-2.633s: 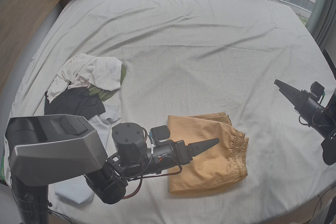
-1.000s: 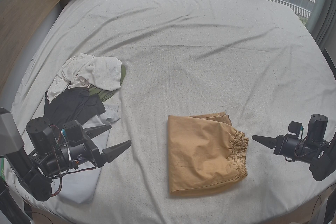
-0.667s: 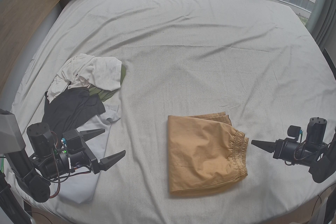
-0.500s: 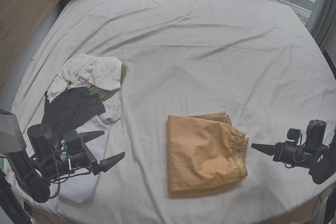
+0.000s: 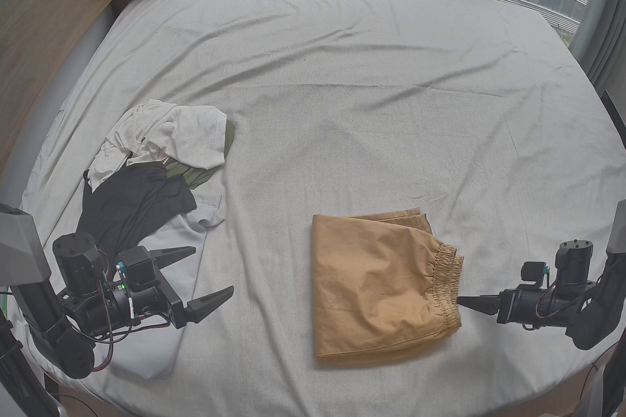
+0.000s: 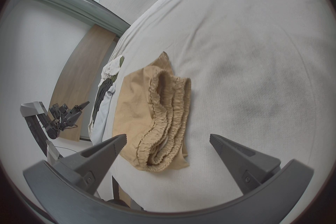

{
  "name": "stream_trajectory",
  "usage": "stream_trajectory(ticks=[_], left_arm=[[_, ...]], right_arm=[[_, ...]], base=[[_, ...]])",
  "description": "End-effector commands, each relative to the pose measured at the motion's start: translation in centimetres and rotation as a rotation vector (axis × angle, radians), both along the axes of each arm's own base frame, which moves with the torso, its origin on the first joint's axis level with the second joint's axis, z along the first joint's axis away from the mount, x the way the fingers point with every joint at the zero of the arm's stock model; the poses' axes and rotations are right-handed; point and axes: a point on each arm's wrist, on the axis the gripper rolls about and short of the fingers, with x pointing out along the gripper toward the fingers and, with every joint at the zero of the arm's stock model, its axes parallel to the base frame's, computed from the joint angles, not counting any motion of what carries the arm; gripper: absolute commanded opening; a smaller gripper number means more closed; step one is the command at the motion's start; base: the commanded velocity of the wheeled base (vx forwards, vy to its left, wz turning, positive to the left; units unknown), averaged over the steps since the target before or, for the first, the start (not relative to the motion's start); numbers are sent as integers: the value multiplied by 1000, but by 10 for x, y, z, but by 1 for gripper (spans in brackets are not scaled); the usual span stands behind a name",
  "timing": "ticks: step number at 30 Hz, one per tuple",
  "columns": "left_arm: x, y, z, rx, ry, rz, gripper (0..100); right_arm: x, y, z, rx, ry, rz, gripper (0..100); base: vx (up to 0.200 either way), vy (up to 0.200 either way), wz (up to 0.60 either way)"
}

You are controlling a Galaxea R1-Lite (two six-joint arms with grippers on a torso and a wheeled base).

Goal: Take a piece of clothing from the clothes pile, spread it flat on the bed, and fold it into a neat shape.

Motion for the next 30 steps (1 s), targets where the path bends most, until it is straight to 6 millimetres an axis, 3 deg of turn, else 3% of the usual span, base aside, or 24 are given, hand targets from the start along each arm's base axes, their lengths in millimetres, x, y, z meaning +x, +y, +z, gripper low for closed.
stream_trajectory(ticks=[1, 13, 30], left_arm=[[0, 0, -1, 0, 4, 0, 100], [0, 0, -1, -2, 5, -1, 100], [-3, 0, -2, 1, 17, -3, 100]], right_arm=[[0, 6, -11, -3, 47, 26, 100], [2, 17, -18, -4, 72, 67, 100], [8, 49, -34, 30, 98, 135, 100]], base=[[0, 0, 0], [0, 0, 0], [0, 0, 0]])
